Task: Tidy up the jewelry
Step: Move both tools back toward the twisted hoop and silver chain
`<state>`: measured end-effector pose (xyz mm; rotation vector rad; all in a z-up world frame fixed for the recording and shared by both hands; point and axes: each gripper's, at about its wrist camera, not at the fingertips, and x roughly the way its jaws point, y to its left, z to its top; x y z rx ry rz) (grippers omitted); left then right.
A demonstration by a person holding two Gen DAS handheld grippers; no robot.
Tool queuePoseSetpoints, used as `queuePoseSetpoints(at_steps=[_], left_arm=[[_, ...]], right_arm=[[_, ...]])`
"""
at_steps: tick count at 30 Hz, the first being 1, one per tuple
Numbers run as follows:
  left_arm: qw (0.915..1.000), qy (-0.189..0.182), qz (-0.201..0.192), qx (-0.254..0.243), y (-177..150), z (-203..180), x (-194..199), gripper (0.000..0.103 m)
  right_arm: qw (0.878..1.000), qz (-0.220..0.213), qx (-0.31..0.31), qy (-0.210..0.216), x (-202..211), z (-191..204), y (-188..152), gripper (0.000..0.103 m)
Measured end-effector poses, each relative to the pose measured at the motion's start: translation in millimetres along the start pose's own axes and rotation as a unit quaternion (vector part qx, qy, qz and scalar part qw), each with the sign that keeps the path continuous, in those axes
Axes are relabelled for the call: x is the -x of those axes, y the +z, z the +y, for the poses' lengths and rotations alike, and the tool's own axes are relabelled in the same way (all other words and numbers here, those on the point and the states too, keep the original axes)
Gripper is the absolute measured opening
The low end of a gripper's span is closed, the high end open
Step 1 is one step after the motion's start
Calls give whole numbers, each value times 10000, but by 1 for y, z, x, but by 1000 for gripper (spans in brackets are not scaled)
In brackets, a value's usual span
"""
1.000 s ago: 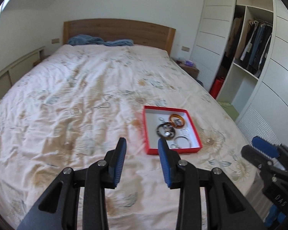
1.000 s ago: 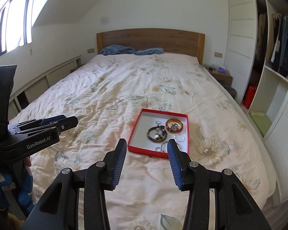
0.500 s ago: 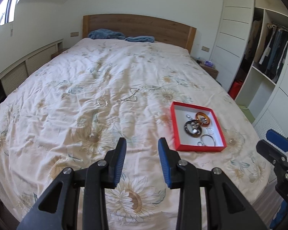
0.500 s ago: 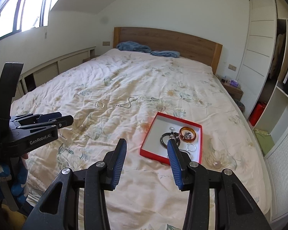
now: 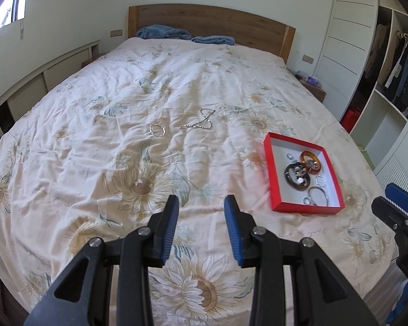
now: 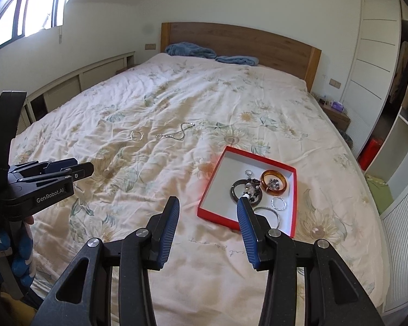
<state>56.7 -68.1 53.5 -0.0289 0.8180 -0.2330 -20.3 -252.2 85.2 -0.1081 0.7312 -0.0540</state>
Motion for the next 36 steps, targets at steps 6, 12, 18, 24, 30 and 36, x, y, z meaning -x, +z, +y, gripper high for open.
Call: queuePoseSetpoints(at_steps=[6, 12, 18, 24, 30, 36], left_arm=[[9998, 49, 145, 106, 4, 12, -21, 33], [9992, 121, 302, 213, 6, 27, -42, 33], [9980, 209, 475, 362, 6, 45, -65, 33], [9960, 260, 681, 515, 5, 62, -90, 33], [9942, 279, 846, 606, 5, 74, -112, 33], [9934, 121, 908, 684, 14, 81, -131, 33]], right_arm=[[9998, 193, 65, 75, -26, 5, 6, 44], [9990, 392, 121, 187, -55, 14, 12, 44], [9973, 626, 195, 330, -85, 26, 16, 44], [9951, 835, 271, 457, -115, 37, 22, 44], [9927, 984, 315, 617, -141, 44, 26, 44], [9903, 1045, 281, 877, -165, 47, 32, 44]])
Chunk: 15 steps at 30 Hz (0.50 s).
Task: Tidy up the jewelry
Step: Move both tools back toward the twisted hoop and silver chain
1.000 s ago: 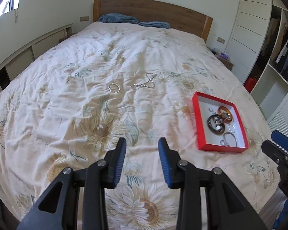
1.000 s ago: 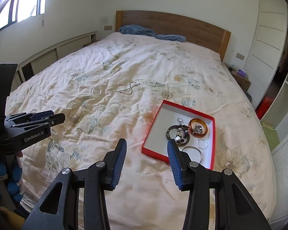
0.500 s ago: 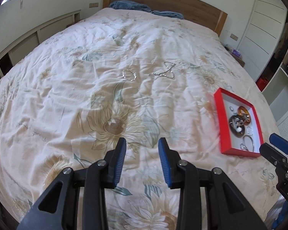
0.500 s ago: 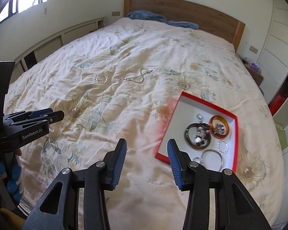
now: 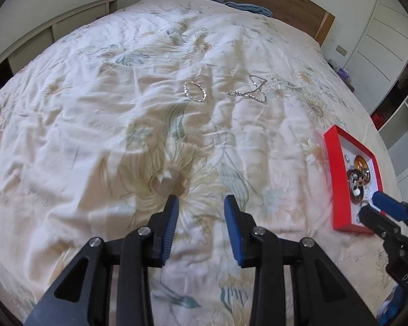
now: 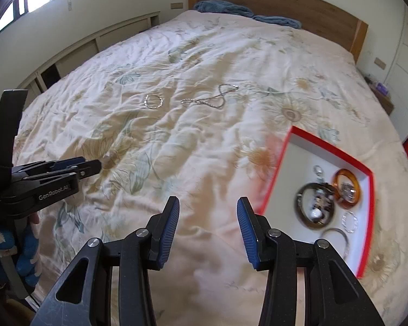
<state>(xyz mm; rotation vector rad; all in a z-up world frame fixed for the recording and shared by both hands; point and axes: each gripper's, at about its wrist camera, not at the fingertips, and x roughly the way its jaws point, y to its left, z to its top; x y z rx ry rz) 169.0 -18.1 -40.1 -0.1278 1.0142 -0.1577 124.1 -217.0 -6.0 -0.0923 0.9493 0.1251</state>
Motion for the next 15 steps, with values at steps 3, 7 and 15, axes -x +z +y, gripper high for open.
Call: queuePoseSetpoints(at_steps=[3, 7, 15], left_arm=[[9999, -96, -31, 22, 12, 1, -8, 33], [9998, -166, -76, 64, 29, 4, -18, 33], [9995, -92, -298, -39, 76, 13, -41, 33]], right_arm=[[9999, 3, -16, 105, -10, -2, 6, 44], [9998, -24, -61, 173, -20, -8, 15, 44], [9987, -84, -291, 412, -47, -24, 54, 44]])
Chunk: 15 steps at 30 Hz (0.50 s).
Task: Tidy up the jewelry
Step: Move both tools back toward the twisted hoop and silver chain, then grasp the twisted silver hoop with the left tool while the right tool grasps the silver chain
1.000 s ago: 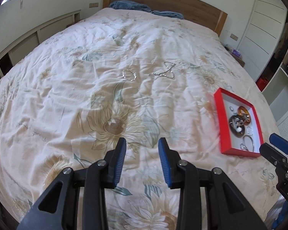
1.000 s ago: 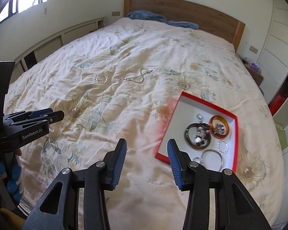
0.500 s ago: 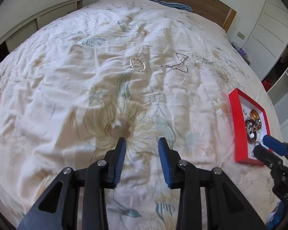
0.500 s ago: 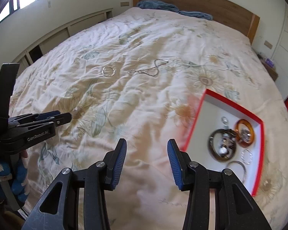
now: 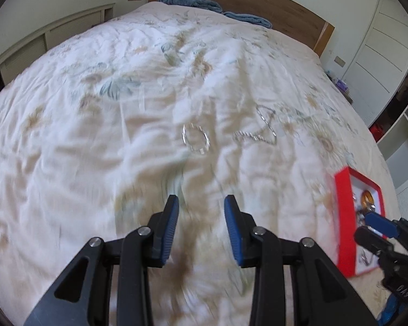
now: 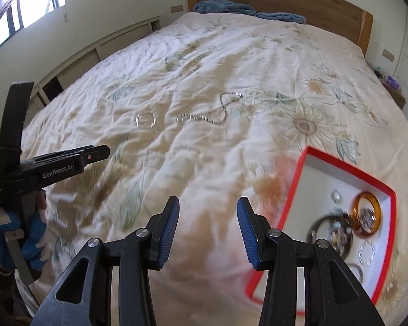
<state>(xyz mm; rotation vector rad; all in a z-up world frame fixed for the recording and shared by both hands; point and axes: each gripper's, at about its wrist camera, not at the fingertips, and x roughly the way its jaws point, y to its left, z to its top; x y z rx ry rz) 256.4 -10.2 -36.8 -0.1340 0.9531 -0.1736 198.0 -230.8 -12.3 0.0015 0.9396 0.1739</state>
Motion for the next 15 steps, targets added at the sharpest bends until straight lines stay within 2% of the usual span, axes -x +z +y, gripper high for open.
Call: queuePoseSetpoints(at_steps=[7, 15], left_arm=[[10000, -30, -40, -73, 41, 13, -39, 33], [9995, -79, 180, -251, 56, 20, -89, 32]], right_arm=[[9997, -118, -133, 168, -37, -6, 52, 45], [9984, -67, -506, 237, -99, -23, 96, 48]])
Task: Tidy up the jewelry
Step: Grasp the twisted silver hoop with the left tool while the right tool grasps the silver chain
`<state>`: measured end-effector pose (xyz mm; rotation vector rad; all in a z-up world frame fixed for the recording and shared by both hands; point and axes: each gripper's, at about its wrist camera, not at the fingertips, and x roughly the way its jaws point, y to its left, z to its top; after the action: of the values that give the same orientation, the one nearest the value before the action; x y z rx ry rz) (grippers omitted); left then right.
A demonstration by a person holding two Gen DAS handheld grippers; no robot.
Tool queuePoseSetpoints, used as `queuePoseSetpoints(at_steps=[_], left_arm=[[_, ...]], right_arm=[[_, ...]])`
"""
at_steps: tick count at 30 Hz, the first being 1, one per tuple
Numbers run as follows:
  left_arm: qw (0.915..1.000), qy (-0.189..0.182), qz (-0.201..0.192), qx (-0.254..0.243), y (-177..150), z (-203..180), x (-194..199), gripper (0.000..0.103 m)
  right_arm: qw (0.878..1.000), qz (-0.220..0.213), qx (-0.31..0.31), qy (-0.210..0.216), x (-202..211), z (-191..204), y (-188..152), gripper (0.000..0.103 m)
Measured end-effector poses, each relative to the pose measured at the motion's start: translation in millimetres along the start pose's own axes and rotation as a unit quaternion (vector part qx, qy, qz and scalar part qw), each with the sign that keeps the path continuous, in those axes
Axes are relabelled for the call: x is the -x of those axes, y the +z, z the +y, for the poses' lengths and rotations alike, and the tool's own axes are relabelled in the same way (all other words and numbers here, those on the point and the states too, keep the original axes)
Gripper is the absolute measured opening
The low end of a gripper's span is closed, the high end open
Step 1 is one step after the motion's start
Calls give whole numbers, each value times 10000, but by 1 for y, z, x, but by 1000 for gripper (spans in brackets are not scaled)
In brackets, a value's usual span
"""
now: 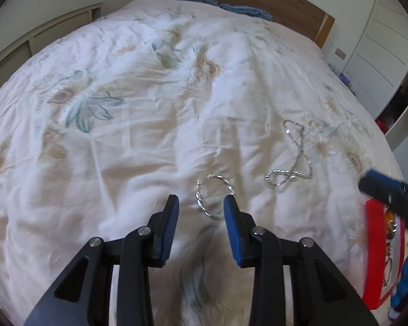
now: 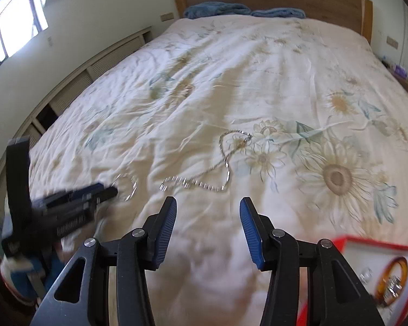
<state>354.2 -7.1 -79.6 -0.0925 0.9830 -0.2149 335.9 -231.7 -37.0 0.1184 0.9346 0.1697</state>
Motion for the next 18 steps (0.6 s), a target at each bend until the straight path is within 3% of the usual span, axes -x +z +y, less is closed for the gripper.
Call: queuePoseSetpoints(at_steps=[4, 8, 16, 18], left_arm=[[10000, -94, 1, -23, 1, 4, -14, 32], [9999, -143, -10, -54, 2, 6, -19, 23], [9998, -153, -50, -151, 3, 9, -25, 13], [9997, -157, -67, -148, 3, 10, -26, 12]], right_arm=[[9996, 203, -208, 45, -41, -9, 15, 48], [9982, 419, -416, 77, -77, -16, 22, 48], [9970, 496, -593, 30, -109, -21, 27, 48], [9969, 533, -570, -44, -114, -23, 26, 38]])
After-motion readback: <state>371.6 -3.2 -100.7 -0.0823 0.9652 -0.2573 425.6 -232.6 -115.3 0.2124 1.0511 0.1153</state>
